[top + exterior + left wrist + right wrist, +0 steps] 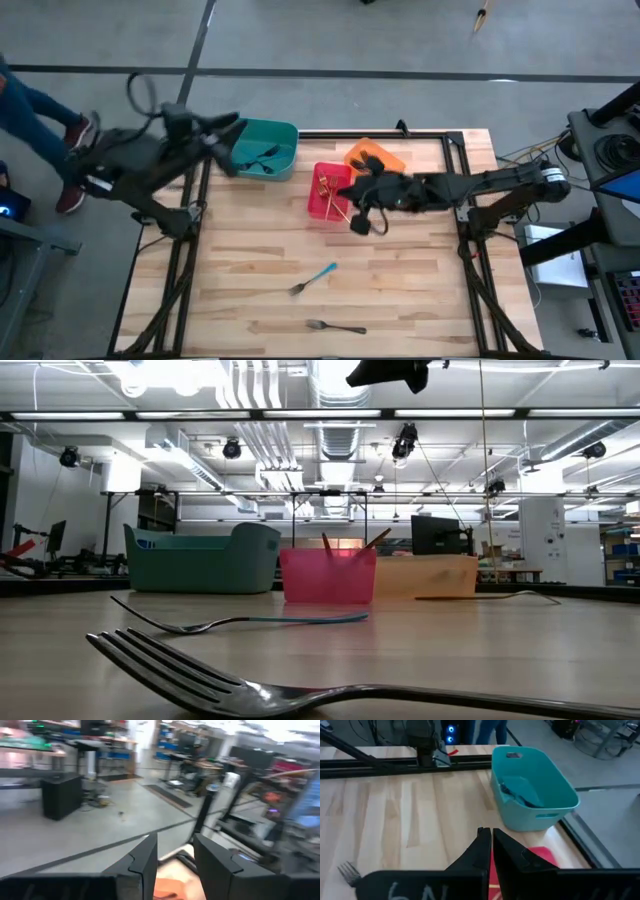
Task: Sort silverware by color (type)
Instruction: Put the blue fork into the green bin
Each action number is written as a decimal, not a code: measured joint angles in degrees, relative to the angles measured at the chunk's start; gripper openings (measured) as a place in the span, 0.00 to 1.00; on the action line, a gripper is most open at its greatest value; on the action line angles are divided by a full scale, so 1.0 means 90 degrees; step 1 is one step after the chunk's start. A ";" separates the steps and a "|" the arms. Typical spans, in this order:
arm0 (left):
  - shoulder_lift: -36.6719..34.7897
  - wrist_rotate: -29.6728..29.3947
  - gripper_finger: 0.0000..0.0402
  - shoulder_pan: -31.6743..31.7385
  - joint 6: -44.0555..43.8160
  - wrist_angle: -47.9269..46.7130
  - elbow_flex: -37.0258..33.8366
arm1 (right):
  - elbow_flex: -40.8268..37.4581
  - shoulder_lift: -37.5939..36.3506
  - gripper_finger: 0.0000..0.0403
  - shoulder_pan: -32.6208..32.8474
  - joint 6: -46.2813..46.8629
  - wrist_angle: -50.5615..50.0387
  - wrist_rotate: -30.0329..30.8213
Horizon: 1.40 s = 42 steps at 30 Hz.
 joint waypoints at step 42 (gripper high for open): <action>0.1423 0.6456 0.19 0.6028 0.2812 -0.1926 0.0921 | 0.2569 0.2259 0.02 -0.3522 0.0044 -0.0295 -0.3216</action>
